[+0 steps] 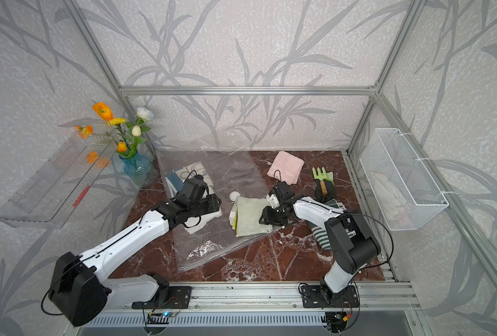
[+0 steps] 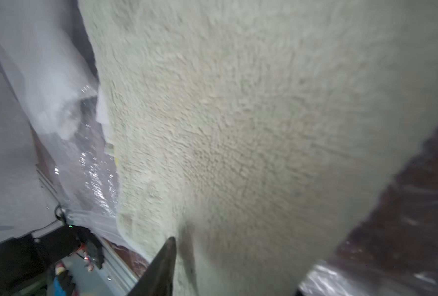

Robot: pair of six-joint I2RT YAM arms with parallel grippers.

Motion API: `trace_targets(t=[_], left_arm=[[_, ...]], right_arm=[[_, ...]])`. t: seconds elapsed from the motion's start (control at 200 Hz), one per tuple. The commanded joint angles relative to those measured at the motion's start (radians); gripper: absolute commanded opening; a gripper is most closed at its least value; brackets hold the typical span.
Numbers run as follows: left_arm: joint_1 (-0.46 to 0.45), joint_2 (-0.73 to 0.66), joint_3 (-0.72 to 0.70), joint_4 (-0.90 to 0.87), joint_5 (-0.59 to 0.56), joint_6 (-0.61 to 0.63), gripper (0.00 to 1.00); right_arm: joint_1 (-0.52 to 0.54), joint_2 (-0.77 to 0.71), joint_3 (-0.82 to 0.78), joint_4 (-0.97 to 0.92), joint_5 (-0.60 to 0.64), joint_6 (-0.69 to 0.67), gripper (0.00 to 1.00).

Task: Place the folded towel into the vacuum bag
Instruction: Place the towel in the vacuum bag, then pick up the towel from the vacuum bag.

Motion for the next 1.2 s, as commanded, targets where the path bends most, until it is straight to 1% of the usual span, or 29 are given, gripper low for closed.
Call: trace_targets(t=[0.0,0.07,0.14,0.24,0.305,0.375,0.415,0.46,0.515,0.575,0.615,0.685,0.79,0.88,0.955,1.015,1.07,1.2], left_arm=[[-0.074,0.066,0.033,0.061,0.092,-0.006,0.55],[-0.116,0.119,0.037,0.119,0.125,-0.024,0.54],[-0.147,0.187,0.05,0.182,0.145,-0.032,0.51],[-0.156,0.287,0.068,0.259,0.176,-0.04,0.45],[-0.155,0.336,0.079,0.302,0.18,-0.038,0.4],[-0.154,0.394,0.104,0.327,0.178,-0.025,0.36],[-0.154,0.431,0.12,0.335,0.179,-0.014,0.34],[-0.153,0.475,0.133,0.336,0.173,-0.006,0.31],[-0.151,0.527,0.136,0.341,0.175,-0.005,0.29],[-0.15,0.562,0.125,0.362,0.178,-0.013,0.27],[-0.151,0.571,0.114,0.379,0.181,-0.019,0.27],[-0.151,0.58,0.094,0.398,0.185,-0.027,0.27],[-0.143,0.555,0.051,0.425,0.204,-0.033,0.27],[-0.11,0.454,-0.025,0.439,0.237,-0.055,0.27],[-0.088,0.366,-0.072,0.399,0.217,-0.071,0.26],[-0.084,0.351,-0.101,0.41,0.218,-0.084,0.25],[-0.088,0.381,-0.121,0.468,0.235,-0.108,0.24],[-0.091,0.474,-0.136,0.616,0.296,-0.162,0.24]], right_arm=[[-0.022,-0.05,0.007,0.057,-0.081,-0.035,0.62],[-0.072,-0.063,-0.044,0.127,-0.13,0.008,0.64],[-0.115,-0.053,-0.083,0.197,-0.148,0.052,0.64],[-0.118,-0.009,-0.102,0.264,-0.137,0.11,0.61],[-0.118,0.004,-0.13,0.32,-0.114,0.178,0.54],[-0.11,-0.003,-0.134,0.31,-0.047,0.196,0.43],[-0.095,-0.017,-0.116,0.261,0.02,0.177,0.34],[-0.067,-0.033,-0.079,0.192,0.096,0.142,0.27],[-0.031,-0.044,-0.029,0.111,0.168,0.085,0.21],[0.006,-0.05,0.017,0.052,0.215,0.05,0.17],[0.034,-0.056,0.048,0.007,0.256,0.026,0.15],[0.1,-0.063,0.112,-0.079,0.366,-0.018,0.13],[0.202,-0.033,0.218,-0.197,0.493,-0.066,0.12],[0.241,-0.001,0.278,-0.269,0.57,-0.094,0.11],[0.252,0.018,0.311,-0.311,0.632,-0.121,0.1],[0.26,0.036,0.342,-0.328,0.66,-0.148,0.1],[0.276,0.051,0.373,-0.327,0.666,-0.168,0.09],[0.304,0.137,0.457,-0.305,0.608,-0.145,0.1]])
